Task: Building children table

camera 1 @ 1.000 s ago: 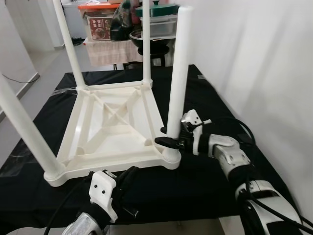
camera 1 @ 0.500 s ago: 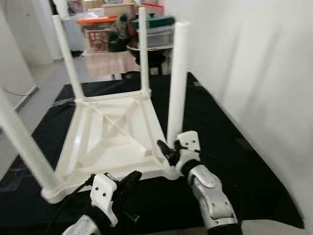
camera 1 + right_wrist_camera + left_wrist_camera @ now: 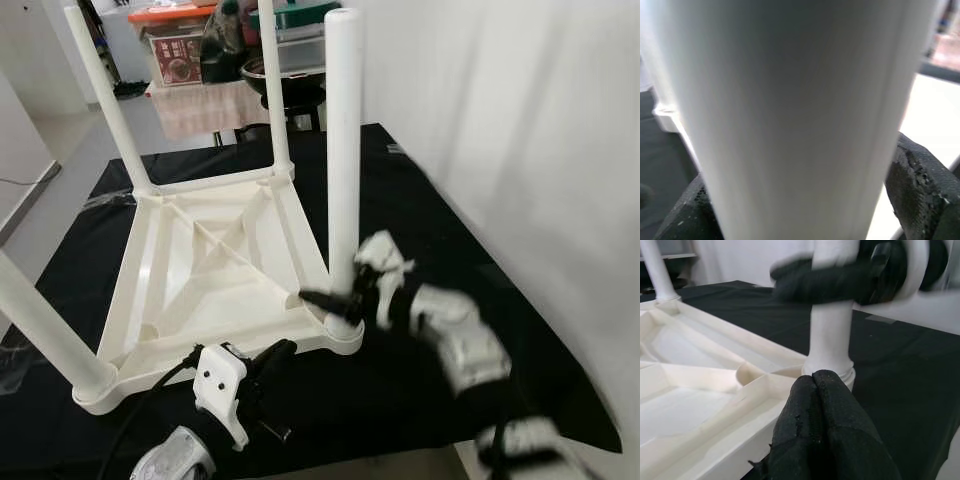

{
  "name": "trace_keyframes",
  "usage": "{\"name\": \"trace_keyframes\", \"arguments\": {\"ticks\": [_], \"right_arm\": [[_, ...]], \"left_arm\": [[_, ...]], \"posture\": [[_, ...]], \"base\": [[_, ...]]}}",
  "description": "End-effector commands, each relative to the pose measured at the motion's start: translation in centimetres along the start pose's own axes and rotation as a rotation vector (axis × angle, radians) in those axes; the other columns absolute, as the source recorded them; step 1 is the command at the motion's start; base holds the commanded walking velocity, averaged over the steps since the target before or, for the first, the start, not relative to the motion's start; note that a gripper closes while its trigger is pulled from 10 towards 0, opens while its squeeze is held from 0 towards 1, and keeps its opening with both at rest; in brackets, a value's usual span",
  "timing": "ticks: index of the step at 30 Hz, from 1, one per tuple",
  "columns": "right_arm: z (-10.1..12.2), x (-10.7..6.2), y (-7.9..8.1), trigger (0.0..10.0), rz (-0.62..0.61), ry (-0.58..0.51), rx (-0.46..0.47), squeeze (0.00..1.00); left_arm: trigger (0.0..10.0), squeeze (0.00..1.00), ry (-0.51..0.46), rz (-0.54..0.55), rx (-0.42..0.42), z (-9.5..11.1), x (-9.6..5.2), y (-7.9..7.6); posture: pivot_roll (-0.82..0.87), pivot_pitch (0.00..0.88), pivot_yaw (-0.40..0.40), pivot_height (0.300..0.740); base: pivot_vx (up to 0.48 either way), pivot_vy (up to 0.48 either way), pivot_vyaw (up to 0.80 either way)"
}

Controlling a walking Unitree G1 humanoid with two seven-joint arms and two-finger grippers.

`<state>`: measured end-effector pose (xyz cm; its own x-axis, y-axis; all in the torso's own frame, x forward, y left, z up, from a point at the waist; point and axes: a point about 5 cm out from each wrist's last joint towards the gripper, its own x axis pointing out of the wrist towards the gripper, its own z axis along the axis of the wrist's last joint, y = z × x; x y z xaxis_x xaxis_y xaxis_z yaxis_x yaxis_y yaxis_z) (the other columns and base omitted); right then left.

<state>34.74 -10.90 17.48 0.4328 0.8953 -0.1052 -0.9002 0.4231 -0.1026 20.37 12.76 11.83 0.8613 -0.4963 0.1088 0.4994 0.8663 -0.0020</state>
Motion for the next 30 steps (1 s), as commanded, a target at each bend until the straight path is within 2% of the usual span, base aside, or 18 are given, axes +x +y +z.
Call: {"name": "trace_keyframes", "arguments": {"ticks": [1, 2, 7, 8, 9, 10, 21, 22, 23, 24, 25, 26, 28, 29, 30], "right_arm": [[-1.1, 0.4, 0.6, 10.0, 0.061, 0.015, 0.033, 0.00], [-0.8, 0.5, 0.3, 10.0, 0.122, 0.030, 0.034, 0.00], [-0.2, 1.2, -0.6, 10.0, 0.205, 0.055, 0.069, 0.00], [-0.2, 1.3, -0.8, 8.3, 0.218, 0.057, 0.085, 0.00], [-0.2, 1.3, -0.8, 8.3, 0.218, 0.057, 0.085, 0.00], [-0.4, 1.2, -0.9, 0.0, 0.222, 0.057, 0.104, 0.00], [-2.8, -1.4, -1.1, 0.0, 0.170, 0.060, 0.150, 0.00], [-4.0, -2.4, -0.8, 0.0, 0.101, 0.081, 0.150, 0.00], [-4.0, -2.4, -0.8, 0.0, 0.101, 0.081, 0.150, 0.00], [-6.0, -3.3, 0.3, 0.0, -0.032, 0.127, 0.174, 0.00], [-6.0, -3.3, 0.3, 0.0, -0.032, 0.127, 0.174, 0.00], [-7.7, -3.8, 1.6, 0.0, -0.182, 0.195, 0.180, 0.00], [-7.7, -3.8, 1.6, 0.0, -0.182, 0.195, 0.180, 0.00], [-9.3, -2.8, 4.7, 0.0, -0.429, 0.222, 0.298, 0.00], [-9.3, -2.8, 4.7, 0.0, -0.429, 0.222, 0.298, 0.00]], "left_arm": [[10.0, 0.00, 0.008, 0.014, 0.008, -0.2, -0.1, 0.2], [10.0, 0.00, 0.006, 0.017, 0.010, -0.2, -0.1, 0.2], [10.0, 0.00, 0.001, 0.033, 0.021, 0.0, -0.1, 0.4], [10.0, 0.00, -0.001, 0.036, 0.025, 0.0, -0.1, 0.5], [10.0, 0.00, -0.001, 0.036, 0.025, 0.0, -0.1, 0.5], [10.0, 0.00, -0.003, 0.037, 0.027, 0.1, -0.1, 0.6], [10.0, 0.00, -0.003, 0.043, 0.035, 0.2, -0.3, 0.9], [10.0, 0.00, -0.003, 0.041, 0.036, 0.3, -0.3, 0.9], [10.0, 0.00, -0.003, 0.041, 0.036, 0.3, -0.3, 0.9], [10.0, 0.00, -0.001, 0.035, 0.037, 0.3, -0.4, 1.0], [10.0, 0.00, -0.001, 0.035, 0.037, 0.3, -0.4, 1.0], [10.0, 0.00, 0.001, 0.031, 0.038, 0.4, -0.5, 1.1], [10.0, 0.00, 0.001, 0.031, 0.038, 0.4, -0.5, 1.1], [10.0, 0.00, 0.003, 0.028, 0.039, 0.4, -0.5, 1.3], [10.0, 0.00, 0.003, 0.028, 0.039, 0.4, -0.5, 1.3]], "posture": [[-0.01, 0.000, 0.011, 0.740], [0.01, 0.000, 0.003, 0.740], [0.03, 0.000, -0.005, 0.740], [0.03, 0.000, -0.005, 0.740], [0.03, 0.000, -0.005, 0.740], [0.04, 0.000, -0.005, 0.740], [0.02, 0.000, 0.006, 0.740], [0.01, 0.000, 0.008, 0.740], [0.01, 0.000, 0.008, 0.740], [0.00, 0.000, 0.003, 0.740], [0.00, 0.000, 0.003, 0.740], [-0.01, 0.000, 0.009, 0.740], [-0.01, 0.000, 0.009, 0.740], [-0.02, 0.000, 0.029, 0.740], [-0.02, 0.000, 0.029, 0.740]], "base": [[0.000, 0.000, 0.00], [0.000, 0.000, 0.00], [0.000, 0.000, 0.00], [0.000, 0.000, 0.00], [0.000, 0.000, 0.00], [0.000, 0.000, 0.00], [0.000, 0.000, 0.00], [0.000, 0.000, 0.00], [0.000, 0.000, 0.00], [0.000, 0.000, 0.00], [0.000, 0.000, 0.00], [0.000, 0.000, 0.00], [0.000, 0.000, 0.00], [0.000, 0.000, 0.00], [0.000, 0.000, 0.00]]}}
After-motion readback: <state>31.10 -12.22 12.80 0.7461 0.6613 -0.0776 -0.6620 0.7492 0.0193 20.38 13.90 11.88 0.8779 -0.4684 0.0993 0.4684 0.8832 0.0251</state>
